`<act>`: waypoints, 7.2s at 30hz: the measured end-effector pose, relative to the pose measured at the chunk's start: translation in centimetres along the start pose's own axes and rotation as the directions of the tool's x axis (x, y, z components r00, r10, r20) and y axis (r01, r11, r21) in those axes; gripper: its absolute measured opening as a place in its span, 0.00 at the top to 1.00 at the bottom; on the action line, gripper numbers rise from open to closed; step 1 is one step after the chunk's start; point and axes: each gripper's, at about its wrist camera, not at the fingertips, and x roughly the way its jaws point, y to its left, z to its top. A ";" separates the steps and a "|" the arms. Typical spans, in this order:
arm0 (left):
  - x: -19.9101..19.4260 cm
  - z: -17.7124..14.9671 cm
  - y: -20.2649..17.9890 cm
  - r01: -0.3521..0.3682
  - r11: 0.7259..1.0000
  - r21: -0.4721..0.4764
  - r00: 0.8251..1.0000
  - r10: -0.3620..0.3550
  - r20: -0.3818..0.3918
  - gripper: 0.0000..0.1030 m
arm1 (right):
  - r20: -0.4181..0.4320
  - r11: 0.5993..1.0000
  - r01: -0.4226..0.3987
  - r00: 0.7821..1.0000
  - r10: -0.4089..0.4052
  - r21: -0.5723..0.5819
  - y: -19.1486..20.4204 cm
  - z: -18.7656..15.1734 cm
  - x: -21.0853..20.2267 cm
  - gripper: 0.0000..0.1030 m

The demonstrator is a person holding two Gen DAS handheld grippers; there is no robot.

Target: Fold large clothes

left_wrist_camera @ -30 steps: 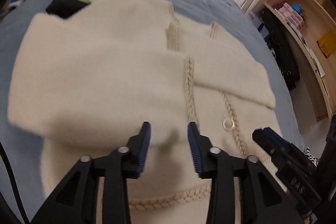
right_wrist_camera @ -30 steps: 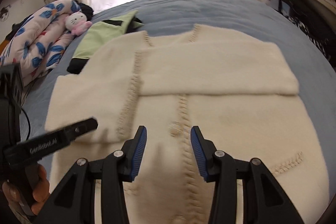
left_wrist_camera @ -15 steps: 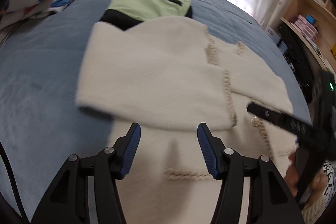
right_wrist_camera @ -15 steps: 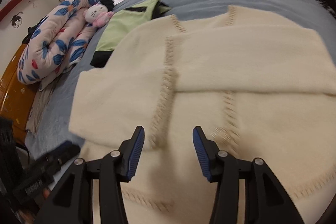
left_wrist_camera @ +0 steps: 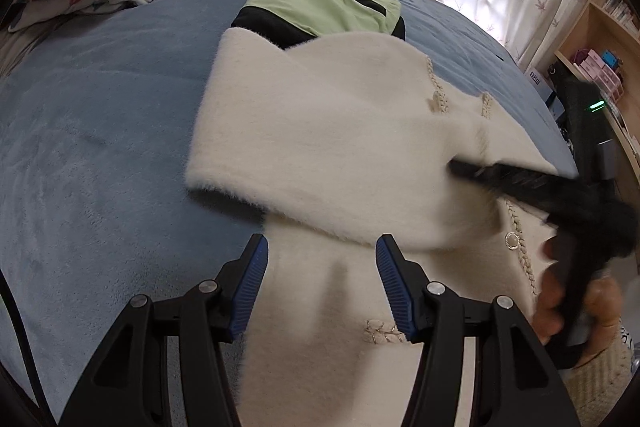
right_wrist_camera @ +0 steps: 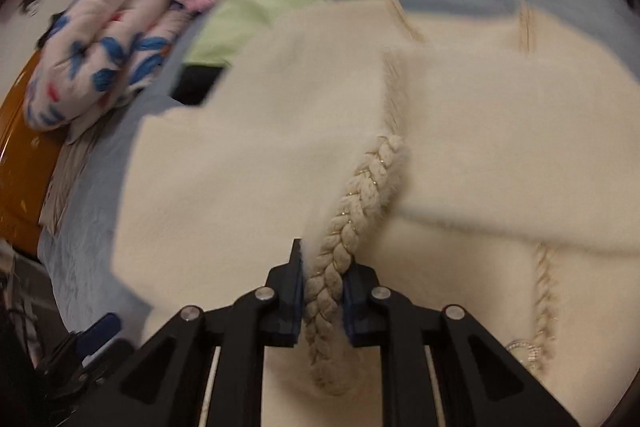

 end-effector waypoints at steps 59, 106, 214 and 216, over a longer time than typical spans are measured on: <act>14.7 16.6 1.4 -0.113 0.994 -0.002 0.993 0.113 0.033 0.84 | 0.074 0.942 0.270 0.955 -0.289 0.198 -20.2 6.8 -1.2 0.59; 5.6 7.2 -3.0 -0.106 0.994 0.032 0.994 0.105 0.038 0.47 | 0.116 0.948 0.269 0.950 -0.290 0.168 -15.1 -0.6 -8.1 0.68; -6.9 -18.8 3.9 0.184 0.980 0.081 0.977 -0.173 -0.125 0.43 | 0.055 0.955 0.149 0.984 -0.169 0.255 -23.1 -32.0 -23.0 0.64; -6.9 -18.5 3.2 0.161 0.982 0.100 0.980 -0.146 -0.136 0.56 | 0.039 0.954 0.166 0.983 -0.181 0.250 -22.9 -31.8 -23.0 0.65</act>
